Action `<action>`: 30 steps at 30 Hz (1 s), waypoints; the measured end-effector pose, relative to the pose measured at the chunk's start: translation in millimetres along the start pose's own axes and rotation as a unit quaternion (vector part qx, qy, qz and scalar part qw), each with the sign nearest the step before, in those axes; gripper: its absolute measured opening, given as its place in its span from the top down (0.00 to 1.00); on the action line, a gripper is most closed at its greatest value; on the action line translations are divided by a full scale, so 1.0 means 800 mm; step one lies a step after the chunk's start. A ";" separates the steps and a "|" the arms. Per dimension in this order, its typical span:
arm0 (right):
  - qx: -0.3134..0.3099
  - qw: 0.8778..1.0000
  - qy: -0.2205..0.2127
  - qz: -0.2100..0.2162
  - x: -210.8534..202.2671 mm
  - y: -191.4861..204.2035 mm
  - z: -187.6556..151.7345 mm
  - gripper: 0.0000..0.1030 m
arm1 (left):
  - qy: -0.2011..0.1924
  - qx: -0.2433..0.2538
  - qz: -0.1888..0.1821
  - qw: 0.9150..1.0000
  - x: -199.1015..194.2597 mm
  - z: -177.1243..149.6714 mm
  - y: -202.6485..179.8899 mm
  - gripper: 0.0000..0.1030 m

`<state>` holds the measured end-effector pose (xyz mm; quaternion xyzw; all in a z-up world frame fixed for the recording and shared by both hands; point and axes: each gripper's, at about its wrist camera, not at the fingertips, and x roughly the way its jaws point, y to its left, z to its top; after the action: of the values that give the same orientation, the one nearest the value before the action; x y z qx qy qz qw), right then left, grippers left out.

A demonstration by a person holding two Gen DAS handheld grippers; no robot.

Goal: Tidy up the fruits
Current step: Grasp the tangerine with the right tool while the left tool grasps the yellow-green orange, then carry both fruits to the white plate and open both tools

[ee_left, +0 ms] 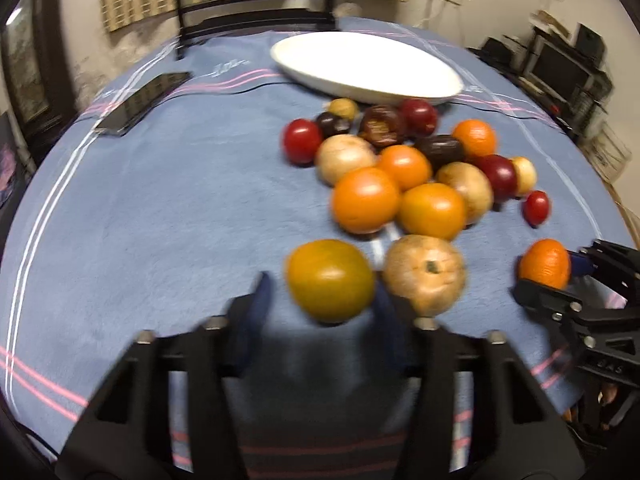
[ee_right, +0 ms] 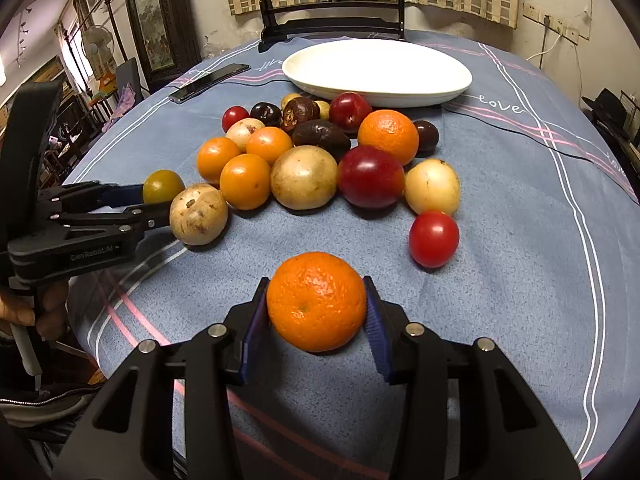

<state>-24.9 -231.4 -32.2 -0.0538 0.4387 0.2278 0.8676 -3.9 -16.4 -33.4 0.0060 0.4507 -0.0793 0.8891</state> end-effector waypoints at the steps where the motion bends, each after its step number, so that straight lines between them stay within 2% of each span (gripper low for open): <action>1: 0.004 1.000 -0.001 0.003 -0.001 -0.001 0.000 0.56 | -0.002 0.002 0.002 1.000 0.000 0.000 -0.001 0.60; 6: 0.021 0.999 -0.015 0.028 -0.013 -0.010 0.005 0.56 | -0.012 -0.033 -0.027 0.999 -0.006 0.003 0.011 0.60; 10: 0.023 0.998 -0.034 0.038 -0.028 -0.016 0.018 0.56 | -0.033 -0.026 -0.027 0.999 -0.021 0.022 0.013 0.60; 15: 0.018 0.996 -0.085 0.031 -0.050 -0.029 0.072 0.56 | -0.068 -0.004 -0.035 0.997 -0.032 0.078 0.000 0.60; 17: 0.022 0.994 -0.104 0.032 -0.050 -0.037 0.099 0.56 | -0.082 0.010 -0.027 0.996 -0.030 0.101 -0.006 0.60; 23: 0.049 0.991 -0.121 0.021 -0.008 -0.068 0.170 0.56 | -0.091 0.009 -0.010 0.996 0.014 0.176 -0.013 0.60; 28: 0.067 0.994 -0.080 -0.012 0.057 -0.091 0.207 0.56 | -0.072 -0.008 -0.008 0.997 0.067 0.221 -0.001 0.60; 30: 0.069 0.995 -0.072 -0.012 0.074 -0.094 0.211 0.56 | -0.064 -0.014 -0.011 0.998 0.086 0.230 0.002 0.60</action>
<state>163.0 -228.1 16.4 0.0176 0.3891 0.1894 0.9014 183.8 -39.2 20.7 -0.0165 0.3944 -0.0828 0.9151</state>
